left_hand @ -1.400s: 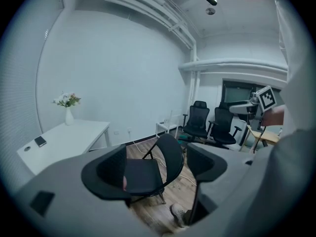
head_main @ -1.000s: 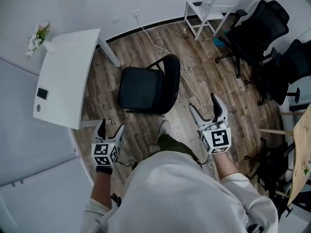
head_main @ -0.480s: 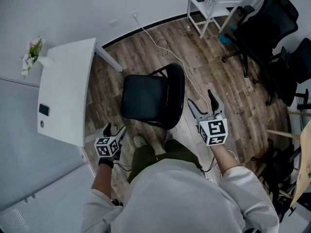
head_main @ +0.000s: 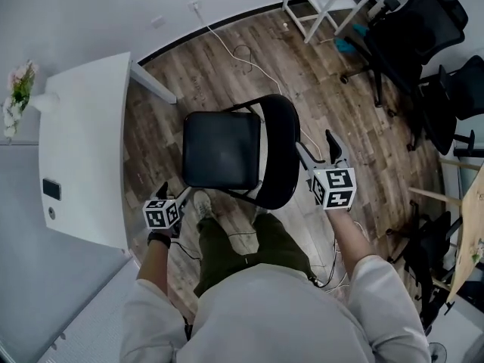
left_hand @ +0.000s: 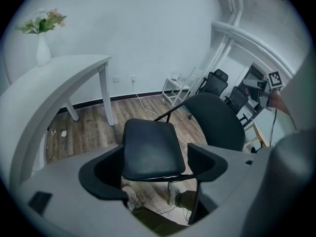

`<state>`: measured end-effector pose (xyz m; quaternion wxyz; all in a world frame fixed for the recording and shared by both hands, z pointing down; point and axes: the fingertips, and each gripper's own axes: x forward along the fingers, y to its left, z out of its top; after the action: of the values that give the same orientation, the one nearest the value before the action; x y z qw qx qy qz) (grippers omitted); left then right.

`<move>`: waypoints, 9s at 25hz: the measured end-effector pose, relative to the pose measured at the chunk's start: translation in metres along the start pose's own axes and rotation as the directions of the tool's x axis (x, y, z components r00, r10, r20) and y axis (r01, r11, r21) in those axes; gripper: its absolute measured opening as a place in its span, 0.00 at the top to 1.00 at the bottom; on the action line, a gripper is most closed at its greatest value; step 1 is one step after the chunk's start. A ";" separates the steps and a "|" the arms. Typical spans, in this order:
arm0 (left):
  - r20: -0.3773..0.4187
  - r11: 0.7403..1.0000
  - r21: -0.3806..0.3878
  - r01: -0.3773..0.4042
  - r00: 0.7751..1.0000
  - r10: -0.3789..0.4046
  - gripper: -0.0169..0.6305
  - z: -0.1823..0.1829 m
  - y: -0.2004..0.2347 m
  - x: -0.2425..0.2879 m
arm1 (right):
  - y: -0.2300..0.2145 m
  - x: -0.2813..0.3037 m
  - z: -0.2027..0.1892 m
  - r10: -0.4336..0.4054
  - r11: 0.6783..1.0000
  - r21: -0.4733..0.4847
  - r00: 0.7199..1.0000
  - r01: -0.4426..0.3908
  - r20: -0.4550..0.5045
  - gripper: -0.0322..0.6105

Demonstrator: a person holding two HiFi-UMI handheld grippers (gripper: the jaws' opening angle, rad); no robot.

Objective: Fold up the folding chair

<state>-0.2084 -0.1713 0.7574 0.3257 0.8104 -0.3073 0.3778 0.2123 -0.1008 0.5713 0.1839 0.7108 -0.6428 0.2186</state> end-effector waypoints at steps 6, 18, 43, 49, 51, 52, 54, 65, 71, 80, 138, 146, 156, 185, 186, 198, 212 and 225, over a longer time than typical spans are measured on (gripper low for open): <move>-0.093 0.998 -0.023 0.063 0.994 -0.064 0.36 -0.011 0.057 0.072 | 0.001 0.068 -0.020 -0.052 0.997 0.054 0.994 0.057 -0.098 0.37; -0.267 0.989 -0.112 0.094 0.956 -0.121 0.35 -0.072 0.149 0.226 | -0.022 0.162 -0.077 -0.053 0.979 0.176 0.959 0.105 -0.277 0.37; -0.193 0.702 -0.487 0.519 0.720 -0.666 0.36 -0.120 0.162 0.350 | -0.022 0.224 -0.113 0.201 0.916 0.402 0.841 0.022 -0.502 0.72; -0.216 0.735 -0.479 0.480 0.747 -0.628 0.36 -0.114 0.156 0.342 | -0.022 0.223 -0.105 0.233 0.900 0.437 0.839 0.005 -0.491 0.74; -0.228 0.746 -0.477 0.464 0.755 -0.615 0.36 -0.111 0.148 0.336 | -0.021 0.220 -0.099 0.242 0.897 0.441 0.837 -0.001 -0.490 0.75; -0.234 0.751 -0.476 0.457 0.757 -0.609 0.36 -0.109 0.142 0.331 | -0.022 0.218 -0.096 0.246 0.896 0.443 0.836 -0.004 -0.490 0.75; -0.244 0.759 -0.468 0.452 0.759 -0.603 0.36 -0.103 0.127 0.320 | -0.024 0.209 -0.090 0.250 0.894 0.447 0.833 -0.004 -0.494 0.75; -0.288 0.801 -0.412 0.433 0.773 -0.566 0.45 -0.057 0.018 0.248 | -0.037 0.160 -0.044 0.309 0.855 0.519 0.817 -0.013 -0.487 0.80; -0.303 0.811 -0.385 0.441 0.770 -0.562 0.45 -0.030 -0.060 0.214 | -0.050 0.136 -0.024 0.325 0.843 0.537 0.808 -0.012 -0.492 0.81; -0.391 0.871 -0.278 0.404 0.781 -0.487 0.41 -0.007 -0.163 0.187 | -0.075 0.108 -0.007 0.298 0.856 0.517 0.805 0.012 -0.512 0.81; -0.510 0.693 0.096 0.715 0.633 -0.582 0.37 0.072 -0.453 0.044 | -0.127 0.060 0.002 0.268 0.855 0.511 0.763 0.093 -0.588 0.76; -0.355 0.733 0.205 0.648 0.747 -0.562 0.35 0.104 -0.525 -0.007 | -0.115 0.063 0.003 0.256 0.874 0.478 0.750 0.090 -0.610 0.75; -0.211 0.818 0.477 0.320 0.946 -0.247 0.33 0.083 -0.526 0.036 | -0.090 0.070 0.009 0.226 0.903 0.423 0.751 0.078 -0.620 0.71; -0.137 0.880 0.369 0.299 0.954 -0.267 0.52 0.085 -0.301 -0.075 | 0.134 0.111 0.074 0.082 0.955 0.263 0.732 0.135 -0.676 0.80; -0.131 0.884 0.364 0.292 0.956 -0.262 0.52 0.086 -0.286 -0.080 | 0.149 0.115 0.080 0.085 0.957 0.261 0.736 0.127 -0.671 0.80; -0.096 0.932 0.311 0.187 0.982 -0.165 0.55 0.096 -0.103 -0.153 | 0.341 0.176 0.130 0.200 0.950 0.311 0.740 0.012 -0.642 0.80; -0.147 0.929 0.294 0.224 0.971 -0.188 0.57 0.096 0.049 -0.183 | 0.463 0.252 0.134 0.244 0.936 0.353 0.706 0.009 -0.665 0.77; -0.110 0.913 0.257 0.316 0.948 -0.297 0.55 0.121 0.113 -0.193 | 0.513 0.296 0.155 0.300 0.925 0.377 0.704 -0.049 -0.644 0.66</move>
<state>-0.3440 -0.2824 0.5730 0.2773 0.8719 -0.1104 0.3882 -0.2632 -0.4855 0.5935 0.2656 0.5330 -0.5465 0.5889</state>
